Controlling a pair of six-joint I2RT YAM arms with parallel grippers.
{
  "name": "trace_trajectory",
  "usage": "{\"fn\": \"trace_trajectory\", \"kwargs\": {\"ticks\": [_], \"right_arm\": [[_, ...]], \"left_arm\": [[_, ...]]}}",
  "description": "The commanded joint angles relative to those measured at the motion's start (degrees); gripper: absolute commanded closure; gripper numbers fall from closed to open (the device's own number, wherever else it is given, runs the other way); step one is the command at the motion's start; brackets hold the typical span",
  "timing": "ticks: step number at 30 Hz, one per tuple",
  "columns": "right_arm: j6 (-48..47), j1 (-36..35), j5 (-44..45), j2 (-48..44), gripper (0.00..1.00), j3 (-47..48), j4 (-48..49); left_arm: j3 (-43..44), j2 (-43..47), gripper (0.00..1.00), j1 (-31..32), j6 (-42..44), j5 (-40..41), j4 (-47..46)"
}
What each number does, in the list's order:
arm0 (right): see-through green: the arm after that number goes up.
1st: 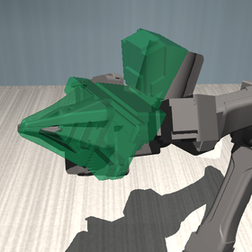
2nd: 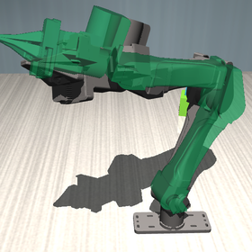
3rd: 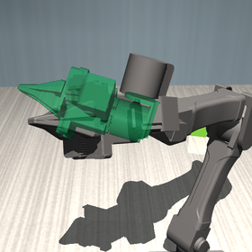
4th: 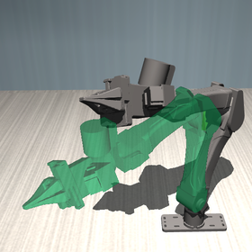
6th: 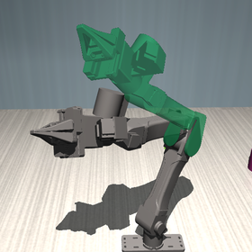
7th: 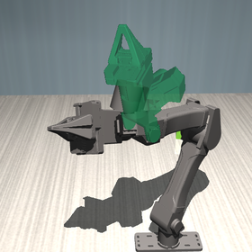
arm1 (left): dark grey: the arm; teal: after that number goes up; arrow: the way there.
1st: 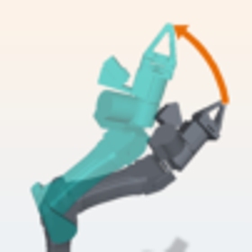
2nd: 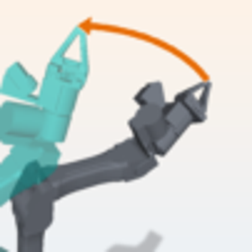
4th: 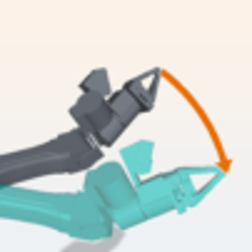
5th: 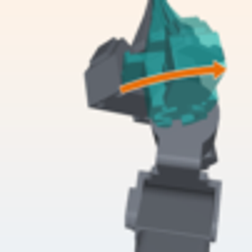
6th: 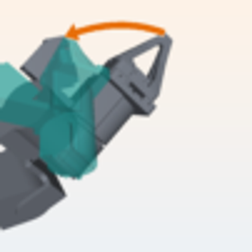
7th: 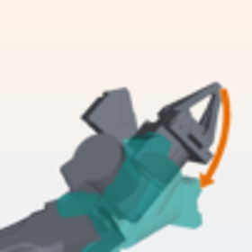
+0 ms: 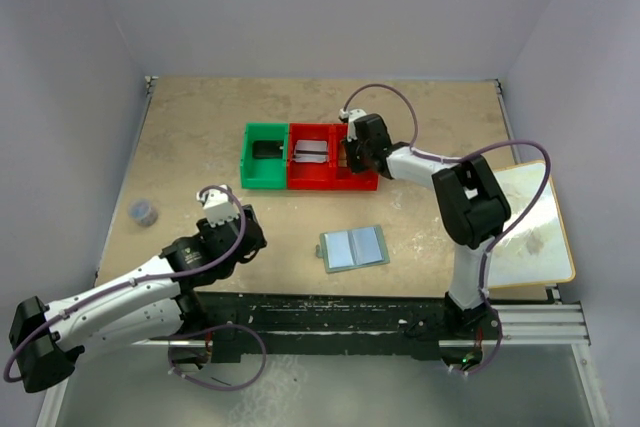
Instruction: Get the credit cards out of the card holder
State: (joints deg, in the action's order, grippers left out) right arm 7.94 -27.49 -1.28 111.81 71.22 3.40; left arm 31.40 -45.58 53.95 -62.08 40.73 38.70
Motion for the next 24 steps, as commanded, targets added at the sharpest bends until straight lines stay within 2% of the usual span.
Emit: {"fn": "trace_trajectory", "kwargs": {"ticks": [1,13,19,24], "right_arm": [[1.09,-1.06,2.43,0.89,1.0,0.47,-0.22],[2.23,-2.12,7.57,3.01,0.97,2.02,1.87],[1.7,-3.23,12.59,8.06,0.97,7.52,-2.56],[3.13,-3.63,16.33,7.42,0.97,7.0,-2.4]], "left_arm": [[2.53,1.41,0.28,-0.34,-1.17,2.57,-0.01],[2.72,2.2,0.28,-0.35,-1.54,2.99,1.88],[2.78,2.13,0.28,-0.34,-1.55,3.04,1.73],[2.53,2.08,0.28,-0.34,-1.55,3.12,1.82]]}}
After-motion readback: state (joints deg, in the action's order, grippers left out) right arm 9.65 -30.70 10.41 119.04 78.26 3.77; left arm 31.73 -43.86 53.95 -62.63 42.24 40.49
